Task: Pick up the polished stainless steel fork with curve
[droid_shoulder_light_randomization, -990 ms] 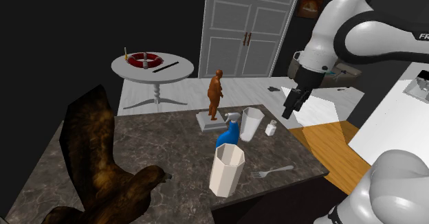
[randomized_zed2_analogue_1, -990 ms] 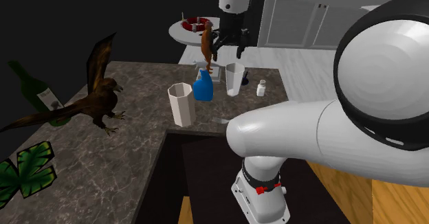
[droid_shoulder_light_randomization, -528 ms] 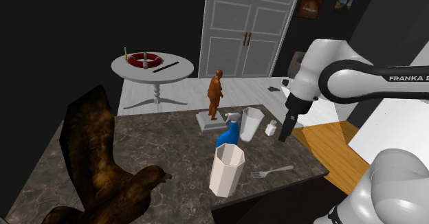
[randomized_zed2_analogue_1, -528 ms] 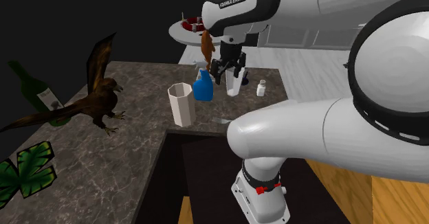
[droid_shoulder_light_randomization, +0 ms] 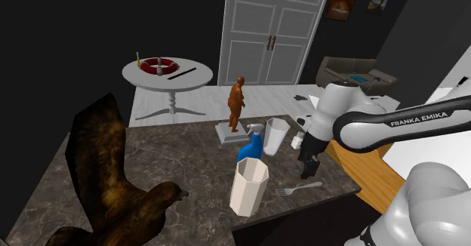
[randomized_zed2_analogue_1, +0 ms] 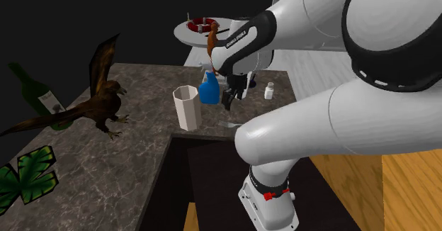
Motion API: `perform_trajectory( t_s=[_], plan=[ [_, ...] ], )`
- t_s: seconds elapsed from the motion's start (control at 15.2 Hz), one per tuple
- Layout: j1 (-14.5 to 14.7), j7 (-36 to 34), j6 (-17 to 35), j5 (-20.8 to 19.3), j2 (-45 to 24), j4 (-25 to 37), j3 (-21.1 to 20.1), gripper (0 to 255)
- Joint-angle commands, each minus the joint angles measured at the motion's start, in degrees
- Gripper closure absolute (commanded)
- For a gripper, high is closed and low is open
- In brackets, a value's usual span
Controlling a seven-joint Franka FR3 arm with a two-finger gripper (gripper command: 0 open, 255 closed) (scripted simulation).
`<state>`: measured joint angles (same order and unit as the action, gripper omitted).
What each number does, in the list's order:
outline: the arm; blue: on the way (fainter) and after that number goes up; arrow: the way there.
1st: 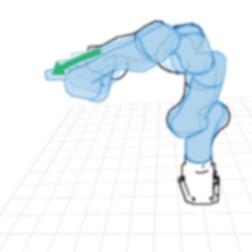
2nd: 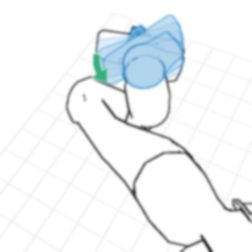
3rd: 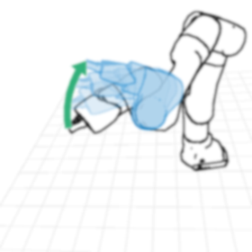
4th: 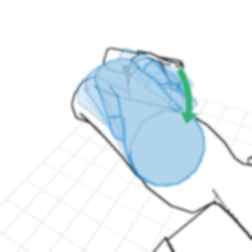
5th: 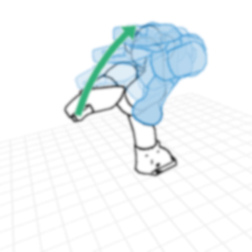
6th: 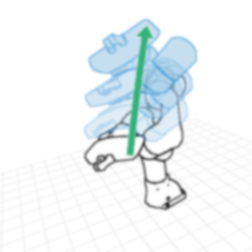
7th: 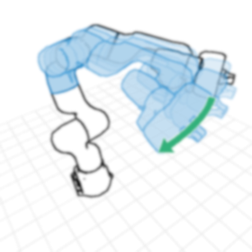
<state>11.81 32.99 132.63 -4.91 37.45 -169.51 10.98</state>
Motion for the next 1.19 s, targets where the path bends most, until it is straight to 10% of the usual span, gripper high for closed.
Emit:
perform_trajectory(
  t_s=[0.0,0.33,0.99,1.06,1.12],
  plan=[
    [0.86,4.74,6.18,-1.27,-4.27,-1.63,1.82,0],
    [4.52,16.67,23.23,-2.67,-18.72,-3.93,7.06,0],
    [10.59,22.21,34.49,4.67,-30.33,-3.67,10.94,0],
    [10.46,22.19,34.54,4.52,-30.23,-3.83,10.94,255],
    [10.52,22.21,34.57,4.59,-30.28,-3.80,10.95,255]
  ],
)
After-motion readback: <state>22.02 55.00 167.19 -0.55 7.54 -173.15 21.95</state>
